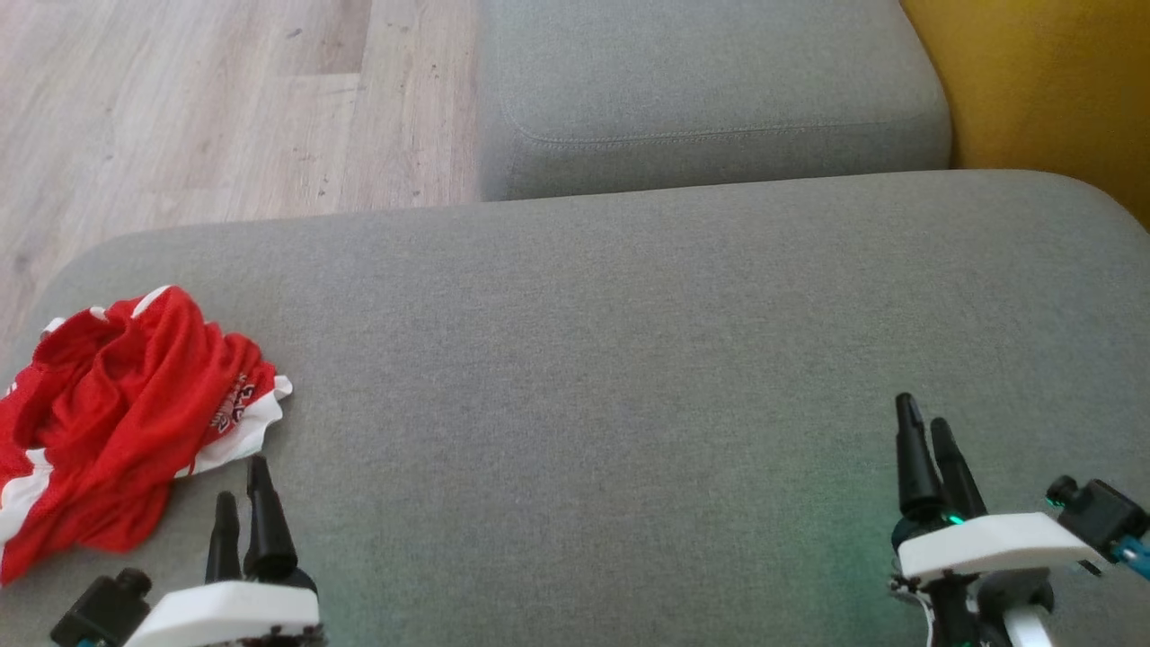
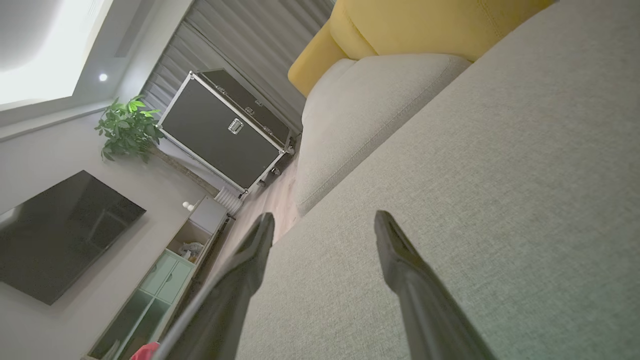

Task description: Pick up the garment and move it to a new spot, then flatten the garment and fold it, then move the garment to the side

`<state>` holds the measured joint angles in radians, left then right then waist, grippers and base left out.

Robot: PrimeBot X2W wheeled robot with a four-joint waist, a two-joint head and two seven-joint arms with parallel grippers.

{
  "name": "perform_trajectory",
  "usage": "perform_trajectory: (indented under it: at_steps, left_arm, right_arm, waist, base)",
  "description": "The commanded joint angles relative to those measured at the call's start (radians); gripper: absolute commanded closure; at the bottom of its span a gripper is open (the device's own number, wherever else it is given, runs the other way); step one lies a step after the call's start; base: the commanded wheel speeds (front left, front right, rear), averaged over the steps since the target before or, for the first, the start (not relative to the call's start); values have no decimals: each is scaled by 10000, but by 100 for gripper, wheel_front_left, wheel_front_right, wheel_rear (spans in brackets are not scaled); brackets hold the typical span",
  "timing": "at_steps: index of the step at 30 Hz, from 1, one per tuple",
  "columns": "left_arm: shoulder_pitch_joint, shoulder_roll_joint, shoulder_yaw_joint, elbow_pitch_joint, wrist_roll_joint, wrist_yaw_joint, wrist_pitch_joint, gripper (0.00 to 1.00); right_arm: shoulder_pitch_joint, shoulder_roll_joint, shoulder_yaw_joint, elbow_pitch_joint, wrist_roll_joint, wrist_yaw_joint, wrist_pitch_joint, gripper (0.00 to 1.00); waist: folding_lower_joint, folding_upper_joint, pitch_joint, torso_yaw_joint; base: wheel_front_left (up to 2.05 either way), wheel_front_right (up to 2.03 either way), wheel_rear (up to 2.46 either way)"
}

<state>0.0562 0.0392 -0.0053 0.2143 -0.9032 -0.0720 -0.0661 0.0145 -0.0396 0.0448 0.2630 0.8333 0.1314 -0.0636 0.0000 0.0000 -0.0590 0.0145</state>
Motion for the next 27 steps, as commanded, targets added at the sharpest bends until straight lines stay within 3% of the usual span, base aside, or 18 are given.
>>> perform_trajectory:
  at_steps: [1, 27]
  left_arm:
    - [-189, 76, 58, -439, 355, 33, -126, 0]
    - [91, 90, -208, -993, 3534, 211, -859, 0]
  right_arm:
    - [-238, -65, 213, -427, -369, -4, -140, 0]
    - [-116, -82, 916, -790, -3607, -5, -878, 0]
  waist:
    - [0, 0, -20, 0]
    - [0, 0, -311, 72]
  base:
    - [0, 0, 0]
    - [0, 0, 0]
